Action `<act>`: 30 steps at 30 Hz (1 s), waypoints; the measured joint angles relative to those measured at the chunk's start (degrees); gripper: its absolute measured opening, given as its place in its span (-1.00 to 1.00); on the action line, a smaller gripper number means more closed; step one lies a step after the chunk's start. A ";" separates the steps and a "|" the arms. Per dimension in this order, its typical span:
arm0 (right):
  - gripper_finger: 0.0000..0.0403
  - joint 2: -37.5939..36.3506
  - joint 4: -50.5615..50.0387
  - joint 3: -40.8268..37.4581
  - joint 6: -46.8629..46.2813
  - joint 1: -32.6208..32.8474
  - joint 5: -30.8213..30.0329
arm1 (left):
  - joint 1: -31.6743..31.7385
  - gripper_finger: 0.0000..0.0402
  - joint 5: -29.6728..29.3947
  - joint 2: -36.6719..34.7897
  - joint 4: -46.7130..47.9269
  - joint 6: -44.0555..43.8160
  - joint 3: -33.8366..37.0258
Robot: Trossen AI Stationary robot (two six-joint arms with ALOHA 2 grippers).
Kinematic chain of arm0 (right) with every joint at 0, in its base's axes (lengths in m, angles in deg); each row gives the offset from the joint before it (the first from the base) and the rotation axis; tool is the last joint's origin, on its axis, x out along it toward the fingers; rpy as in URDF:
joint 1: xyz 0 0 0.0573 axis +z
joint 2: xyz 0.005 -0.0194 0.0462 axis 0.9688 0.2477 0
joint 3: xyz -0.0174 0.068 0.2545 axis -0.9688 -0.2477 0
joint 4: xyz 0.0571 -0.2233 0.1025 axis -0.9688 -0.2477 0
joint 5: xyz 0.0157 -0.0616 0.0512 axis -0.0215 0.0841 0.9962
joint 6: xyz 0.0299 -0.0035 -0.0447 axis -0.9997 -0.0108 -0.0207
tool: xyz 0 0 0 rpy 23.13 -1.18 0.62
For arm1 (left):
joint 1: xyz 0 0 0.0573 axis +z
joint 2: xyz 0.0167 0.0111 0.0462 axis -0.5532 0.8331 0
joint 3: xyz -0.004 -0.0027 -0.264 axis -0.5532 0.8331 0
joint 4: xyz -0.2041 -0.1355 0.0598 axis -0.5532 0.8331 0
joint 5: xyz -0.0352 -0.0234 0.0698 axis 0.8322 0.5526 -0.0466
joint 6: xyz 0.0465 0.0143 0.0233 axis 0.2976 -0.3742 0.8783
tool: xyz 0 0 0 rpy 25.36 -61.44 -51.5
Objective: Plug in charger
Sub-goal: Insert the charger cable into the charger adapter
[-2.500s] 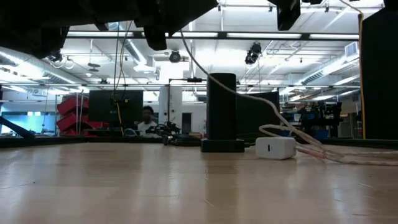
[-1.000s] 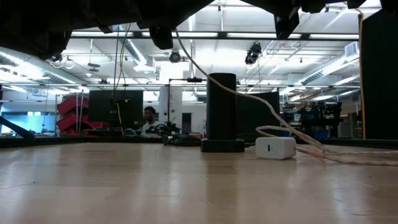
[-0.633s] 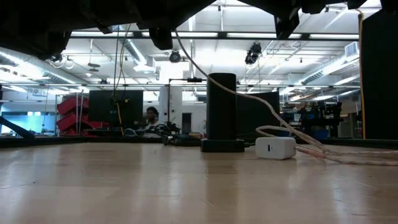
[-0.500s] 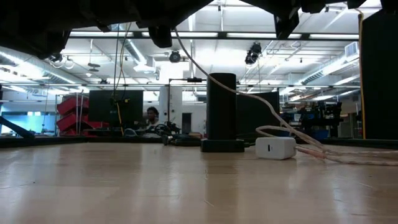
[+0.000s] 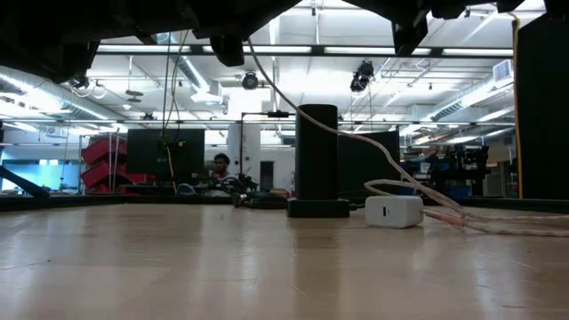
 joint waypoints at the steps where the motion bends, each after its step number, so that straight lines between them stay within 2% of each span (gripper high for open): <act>1: -1.00 0.00 -0.12 0.00 0.00 0.00 0.00 | 0.00 -0.93 0.02 0.00 0.06 0.00 0.00; 10: -0.96 0.00 -1.97 0.00 0.80 0.53 0.22 | -0.02 -0.99 -0.09 0.00 1.37 0.07 0.00; 15: -0.74 -0.85 -5.25 -0.22 3.49 2.41 0.47 | 0.00 -1.00 -0.54 -0.49 -0.12 0.17 -0.11; 17: -0.63 -2.62 -7.02 -0.20 3.16 3.32 -1.16 | 0.02 -1.00 -0.55 -0.87 0.79 0.17 -0.13; 20: -0.46 -4.86 -13.47 -0.16 0.93 4.46 -4.41 | 0.02 -1.00 -0.55 -2.49 4.35 0.17 -0.09; 24: -0.31 -8.19 -20.86 -0.16 -4.52 5.53 -4.69 | -0.02 -1.00 -0.70 -6.15 9.76 -0.13 -0.09; 30: -0.27 -7.09 -24.83 -0.11 -12.92 4.09 -3.15 | 0.41 -1.00 -0.72 -10.35 14.33 -1.75 -0.07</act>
